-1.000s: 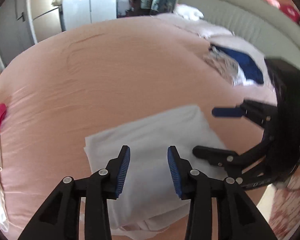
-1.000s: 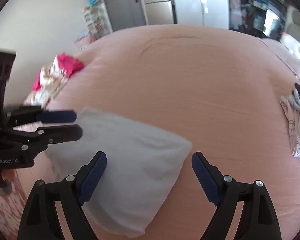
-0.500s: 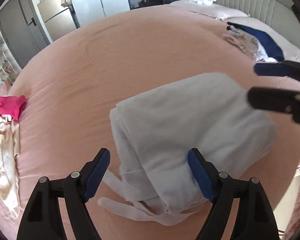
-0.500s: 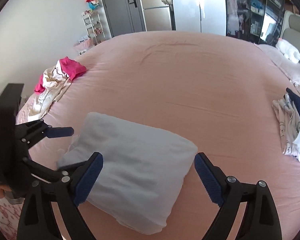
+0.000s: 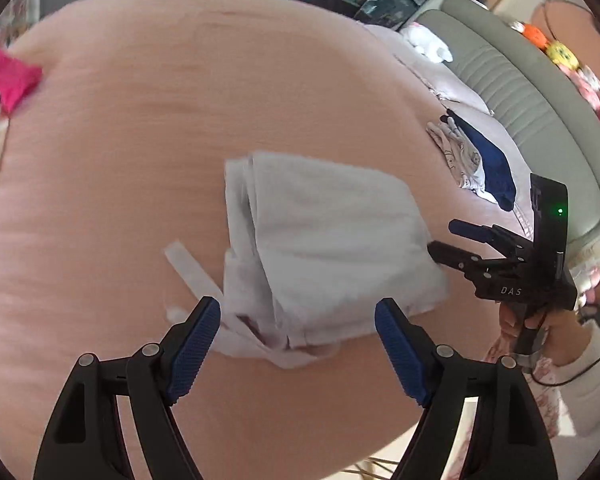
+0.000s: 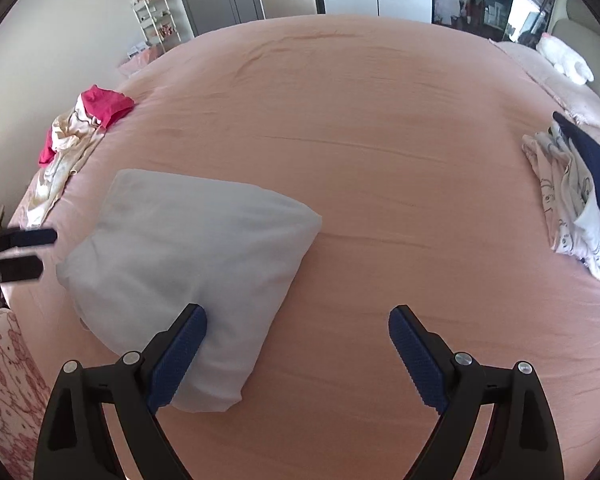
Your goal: Fold clothes
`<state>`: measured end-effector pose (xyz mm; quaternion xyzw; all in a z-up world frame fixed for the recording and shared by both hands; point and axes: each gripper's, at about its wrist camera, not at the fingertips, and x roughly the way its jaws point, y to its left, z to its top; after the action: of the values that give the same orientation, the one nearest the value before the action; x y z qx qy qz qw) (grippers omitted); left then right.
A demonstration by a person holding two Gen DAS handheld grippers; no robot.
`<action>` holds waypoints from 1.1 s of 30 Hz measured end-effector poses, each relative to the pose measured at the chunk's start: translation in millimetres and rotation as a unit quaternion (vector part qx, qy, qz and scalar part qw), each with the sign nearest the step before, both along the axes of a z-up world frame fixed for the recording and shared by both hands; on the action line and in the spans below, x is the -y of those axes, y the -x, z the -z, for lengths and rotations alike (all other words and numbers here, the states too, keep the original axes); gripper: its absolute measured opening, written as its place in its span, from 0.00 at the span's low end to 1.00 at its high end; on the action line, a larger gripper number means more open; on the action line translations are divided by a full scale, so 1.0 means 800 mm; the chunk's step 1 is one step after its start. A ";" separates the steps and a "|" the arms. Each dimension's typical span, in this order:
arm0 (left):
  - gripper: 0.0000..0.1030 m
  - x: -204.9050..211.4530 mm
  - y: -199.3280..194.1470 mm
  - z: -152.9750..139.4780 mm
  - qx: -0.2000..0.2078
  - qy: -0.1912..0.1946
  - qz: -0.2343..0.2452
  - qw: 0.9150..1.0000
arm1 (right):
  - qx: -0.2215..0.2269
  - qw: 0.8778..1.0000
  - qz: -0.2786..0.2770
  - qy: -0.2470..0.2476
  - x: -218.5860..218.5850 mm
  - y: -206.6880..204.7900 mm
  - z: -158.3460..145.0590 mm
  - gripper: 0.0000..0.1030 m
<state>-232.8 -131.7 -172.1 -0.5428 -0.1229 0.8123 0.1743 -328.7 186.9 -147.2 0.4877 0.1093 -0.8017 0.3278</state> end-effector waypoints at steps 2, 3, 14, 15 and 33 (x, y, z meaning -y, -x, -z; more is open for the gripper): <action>0.74 -0.008 -0.015 0.015 0.018 0.019 -0.036 0.999 | 0.004 1.000 0.001 0.002 -0.001 0.004 0.003 0.90; 0.71 -0.012 -0.017 0.020 0.021 0.015 -0.040 0.999 | 0.005 1.000 0.002 0.002 -0.003 0.006 0.003 0.90; 0.41 -0.003 -0.010 0.028 0.046 -0.160 -0.125 0.978 | 0.019 1.000 0.018 0.003 -0.033 0.015 -0.001 0.90; 0.41 -0.001 -0.009 0.031 0.052 -0.176 -0.133 0.974 | 0.019 1.000 0.020 0.004 -0.035 0.014 -0.002 0.90; 0.14 -0.015 0.002 0.019 0.027 -0.226 -0.232 0.946 | 0.027 0.999 0.018 0.022 -0.023 -0.002 -0.009 0.90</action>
<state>-234.2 -119.6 -187.3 -0.4676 -0.4309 0.7658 0.0958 -326.8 205.1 -140.4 0.5042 0.0738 -0.7961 0.3265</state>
